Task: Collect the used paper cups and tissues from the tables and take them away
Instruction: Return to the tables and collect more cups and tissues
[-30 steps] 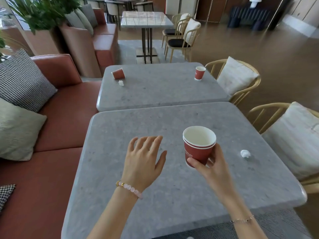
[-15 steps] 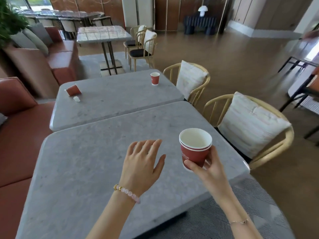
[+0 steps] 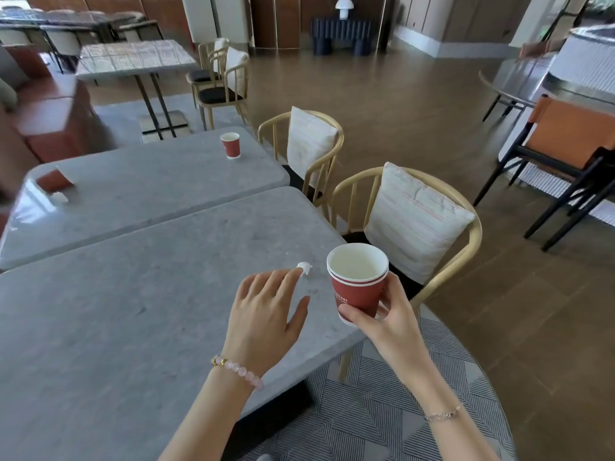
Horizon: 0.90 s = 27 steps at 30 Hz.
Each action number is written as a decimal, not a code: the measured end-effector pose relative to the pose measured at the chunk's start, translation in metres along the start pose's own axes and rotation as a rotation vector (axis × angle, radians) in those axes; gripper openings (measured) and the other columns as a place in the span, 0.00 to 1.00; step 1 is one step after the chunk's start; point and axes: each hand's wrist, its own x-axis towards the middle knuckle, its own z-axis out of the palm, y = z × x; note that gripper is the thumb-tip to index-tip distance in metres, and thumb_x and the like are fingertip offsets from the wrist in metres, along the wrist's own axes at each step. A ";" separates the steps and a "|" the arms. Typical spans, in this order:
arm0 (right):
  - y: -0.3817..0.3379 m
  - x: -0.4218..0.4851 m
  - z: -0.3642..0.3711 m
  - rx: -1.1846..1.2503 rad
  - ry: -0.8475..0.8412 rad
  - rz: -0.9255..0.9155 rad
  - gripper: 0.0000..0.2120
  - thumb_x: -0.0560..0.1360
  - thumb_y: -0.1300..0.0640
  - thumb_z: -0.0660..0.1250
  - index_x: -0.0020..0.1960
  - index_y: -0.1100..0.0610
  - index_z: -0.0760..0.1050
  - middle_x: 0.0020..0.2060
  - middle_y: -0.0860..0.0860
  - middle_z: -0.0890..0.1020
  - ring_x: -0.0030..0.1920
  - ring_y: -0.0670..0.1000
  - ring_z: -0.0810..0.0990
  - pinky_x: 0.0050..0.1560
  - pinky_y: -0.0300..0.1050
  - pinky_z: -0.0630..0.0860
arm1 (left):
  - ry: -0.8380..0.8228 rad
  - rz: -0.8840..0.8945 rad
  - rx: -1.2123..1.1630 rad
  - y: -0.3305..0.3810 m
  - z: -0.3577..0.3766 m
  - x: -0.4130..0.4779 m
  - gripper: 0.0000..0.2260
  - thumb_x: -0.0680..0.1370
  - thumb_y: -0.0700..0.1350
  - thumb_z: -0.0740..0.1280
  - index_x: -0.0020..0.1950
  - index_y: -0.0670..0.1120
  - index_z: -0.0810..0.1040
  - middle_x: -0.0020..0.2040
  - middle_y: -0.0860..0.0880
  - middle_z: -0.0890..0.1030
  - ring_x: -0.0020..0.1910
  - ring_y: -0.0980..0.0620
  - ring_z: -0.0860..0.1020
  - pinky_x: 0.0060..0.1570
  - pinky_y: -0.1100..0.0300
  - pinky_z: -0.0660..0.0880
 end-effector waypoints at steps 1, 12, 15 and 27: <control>0.002 0.001 -0.006 -0.006 0.006 -0.002 0.31 0.67 0.62 0.76 0.66 0.52 0.68 0.59 0.48 0.77 0.56 0.39 0.78 0.51 0.30 0.74 | -0.003 0.008 -0.002 0.005 0.003 0.003 0.17 0.76 0.52 0.59 0.59 0.45 0.76 0.50 0.51 0.81 0.47 0.48 0.79 0.51 0.54 0.73; 0.027 0.035 -0.030 -0.069 0.025 0.083 0.31 0.66 0.60 0.77 0.65 0.51 0.68 0.59 0.49 0.76 0.55 0.39 0.77 0.52 0.29 0.74 | -0.085 0.006 -0.023 0.009 0.045 0.036 0.17 0.76 0.52 0.58 0.58 0.46 0.77 0.50 0.51 0.81 0.47 0.48 0.79 0.51 0.53 0.73; 0.031 0.056 -0.027 -0.065 0.024 0.089 0.29 0.66 0.65 0.76 0.63 0.55 0.69 0.55 0.48 0.79 0.52 0.37 0.79 0.49 0.29 0.74 | -0.119 -0.014 -0.028 -0.006 0.063 0.045 0.17 0.77 0.52 0.57 0.58 0.46 0.77 0.50 0.52 0.81 0.47 0.48 0.80 0.50 0.53 0.73; 0.063 0.144 -0.007 -0.248 0.060 0.263 0.37 0.55 0.36 0.73 0.61 0.41 0.68 0.52 0.30 0.78 0.56 0.40 0.79 0.61 0.54 0.75 | -0.232 -0.117 -0.069 -0.079 0.154 0.076 0.14 0.74 0.51 0.58 0.56 0.48 0.76 0.46 0.53 0.81 0.43 0.50 0.80 0.47 0.57 0.74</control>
